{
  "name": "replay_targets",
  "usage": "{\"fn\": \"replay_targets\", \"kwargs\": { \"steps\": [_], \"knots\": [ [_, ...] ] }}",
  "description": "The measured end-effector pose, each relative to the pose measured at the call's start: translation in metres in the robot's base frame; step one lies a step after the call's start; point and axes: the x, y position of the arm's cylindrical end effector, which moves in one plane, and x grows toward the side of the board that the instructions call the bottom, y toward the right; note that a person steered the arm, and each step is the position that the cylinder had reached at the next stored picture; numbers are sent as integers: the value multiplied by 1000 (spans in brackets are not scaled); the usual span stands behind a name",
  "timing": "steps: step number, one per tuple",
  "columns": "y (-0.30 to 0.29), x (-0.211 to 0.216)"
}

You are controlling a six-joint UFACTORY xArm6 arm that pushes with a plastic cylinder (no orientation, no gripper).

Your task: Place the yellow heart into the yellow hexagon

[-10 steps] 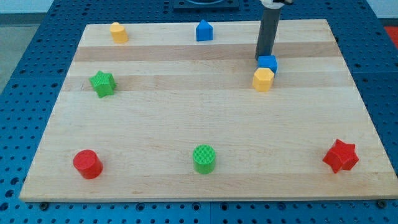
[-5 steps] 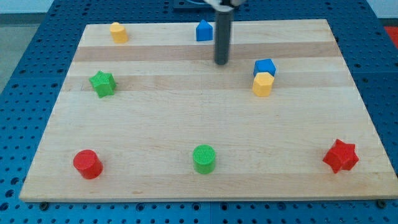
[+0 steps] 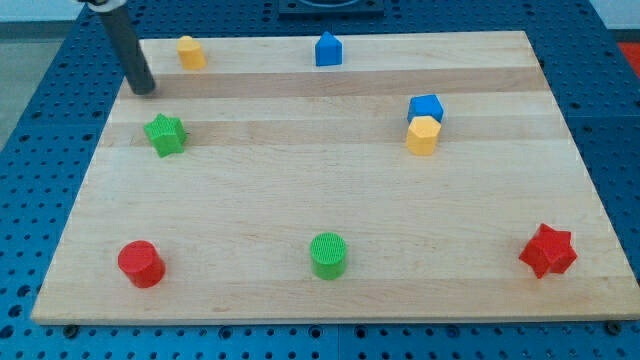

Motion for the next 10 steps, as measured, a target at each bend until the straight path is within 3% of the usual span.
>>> {"fn": "replay_targets", "kwargs": {
  "steps": [2,4,7,10],
  "knots": [
    [-19,-59],
    [23,-79],
    [104,-63],
    [116,-7]
  ]
}}
